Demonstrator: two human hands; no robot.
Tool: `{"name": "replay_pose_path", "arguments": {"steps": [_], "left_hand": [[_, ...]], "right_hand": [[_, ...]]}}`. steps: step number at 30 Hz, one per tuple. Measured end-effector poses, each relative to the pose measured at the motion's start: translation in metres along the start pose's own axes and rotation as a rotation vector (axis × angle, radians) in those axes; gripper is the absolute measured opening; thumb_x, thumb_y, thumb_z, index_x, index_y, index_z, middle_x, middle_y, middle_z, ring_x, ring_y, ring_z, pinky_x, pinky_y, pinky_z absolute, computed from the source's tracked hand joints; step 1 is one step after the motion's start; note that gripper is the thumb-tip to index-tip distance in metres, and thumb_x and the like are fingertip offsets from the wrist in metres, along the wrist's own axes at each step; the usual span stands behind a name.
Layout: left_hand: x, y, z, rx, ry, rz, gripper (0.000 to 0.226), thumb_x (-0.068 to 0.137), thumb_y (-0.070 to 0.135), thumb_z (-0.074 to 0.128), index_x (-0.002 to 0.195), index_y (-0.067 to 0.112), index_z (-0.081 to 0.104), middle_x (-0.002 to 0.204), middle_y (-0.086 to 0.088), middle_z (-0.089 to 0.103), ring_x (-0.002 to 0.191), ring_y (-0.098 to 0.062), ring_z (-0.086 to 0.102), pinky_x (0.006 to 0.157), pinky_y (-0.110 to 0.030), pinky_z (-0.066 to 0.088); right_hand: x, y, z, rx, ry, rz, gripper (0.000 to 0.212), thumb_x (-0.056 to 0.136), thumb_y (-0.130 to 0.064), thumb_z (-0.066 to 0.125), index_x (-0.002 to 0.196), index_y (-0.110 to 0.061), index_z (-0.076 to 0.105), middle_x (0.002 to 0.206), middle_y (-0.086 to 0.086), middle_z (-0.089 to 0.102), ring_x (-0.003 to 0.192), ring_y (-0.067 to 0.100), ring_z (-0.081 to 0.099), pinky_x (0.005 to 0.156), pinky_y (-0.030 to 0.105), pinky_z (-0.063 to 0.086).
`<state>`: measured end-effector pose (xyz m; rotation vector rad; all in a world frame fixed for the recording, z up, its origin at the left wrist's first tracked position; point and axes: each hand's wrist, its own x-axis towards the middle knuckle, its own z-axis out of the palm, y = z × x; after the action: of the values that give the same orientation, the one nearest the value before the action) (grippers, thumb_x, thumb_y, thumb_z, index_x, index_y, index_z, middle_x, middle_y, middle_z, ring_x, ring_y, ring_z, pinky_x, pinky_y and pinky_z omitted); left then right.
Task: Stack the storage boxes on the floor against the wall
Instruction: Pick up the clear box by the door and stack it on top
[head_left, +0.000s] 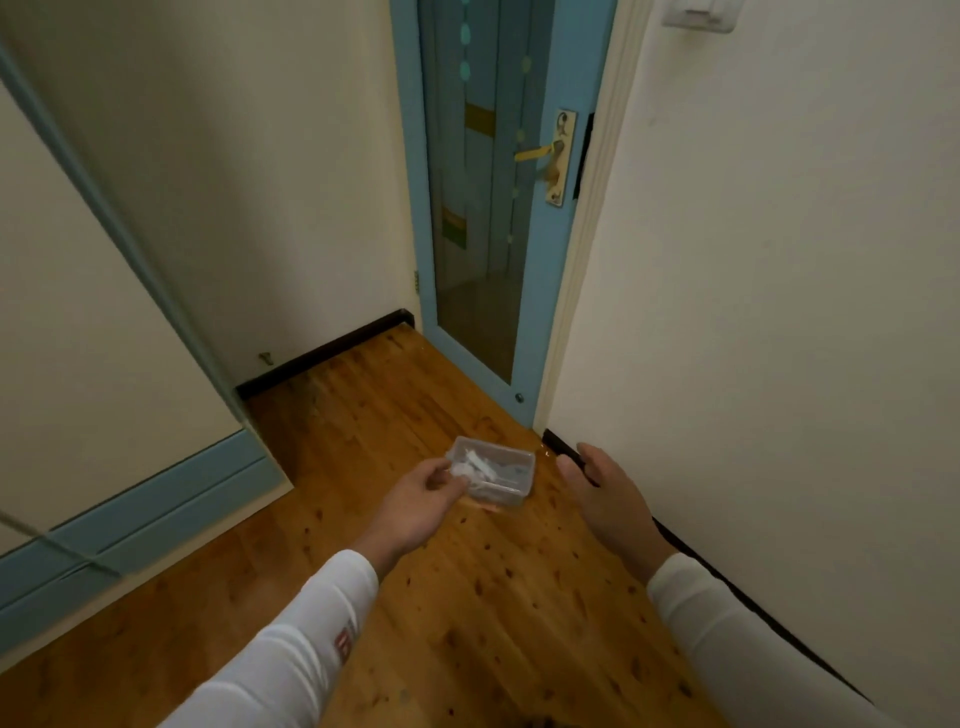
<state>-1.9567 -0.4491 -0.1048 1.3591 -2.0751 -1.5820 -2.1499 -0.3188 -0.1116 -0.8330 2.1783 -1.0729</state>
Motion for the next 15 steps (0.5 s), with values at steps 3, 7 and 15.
{"name": "replay_pose_path", "arguments": {"steps": [3,7,15], "left_hand": [[0.058,0.014,0.005,-0.022,-0.046,-0.004,0.054,0.095,0.044,0.057,0.143,0.023,0.046,0.126,0.008,0.053,0.110,-0.010,0.047,0.090,-0.026,0.038],[0.120,0.031,0.014,-0.009,-0.097,-0.016,0.047,0.095,0.041,0.059,0.138,0.024,0.051,0.107,0.021,0.055,0.113,-0.013,0.051,0.089,-0.027,0.038],[0.230,0.052,0.021,-0.023,-0.095,-0.114,0.051,0.094,0.043,0.058,0.140,0.022,0.049,0.120,0.011,0.052,0.110,-0.007,0.047,0.089,-0.023,0.035]], "right_hand": [[0.048,0.001,-0.005,-0.004,0.026,-0.027,0.044,0.090,-0.060,0.044,0.120,-0.030,0.057,0.124,0.002,0.059,0.096,0.002,0.056,0.081,0.014,0.037],[0.115,0.009,-0.011,0.011,0.045,0.040,0.058,0.095,-0.057,0.043,0.143,-0.025,0.041,0.145,0.001,0.048,0.116,0.009,0.050,0.092,0.022,0.033],[0.241,0.016,-0.017,0.031,-0.011,0.109,0.069,0.091,-0.064,0.042,0.148,-0.025,0.037,0.150,0.000,0.042,0.133,0.019,0.042,0.107,0.039,0.033]]}}
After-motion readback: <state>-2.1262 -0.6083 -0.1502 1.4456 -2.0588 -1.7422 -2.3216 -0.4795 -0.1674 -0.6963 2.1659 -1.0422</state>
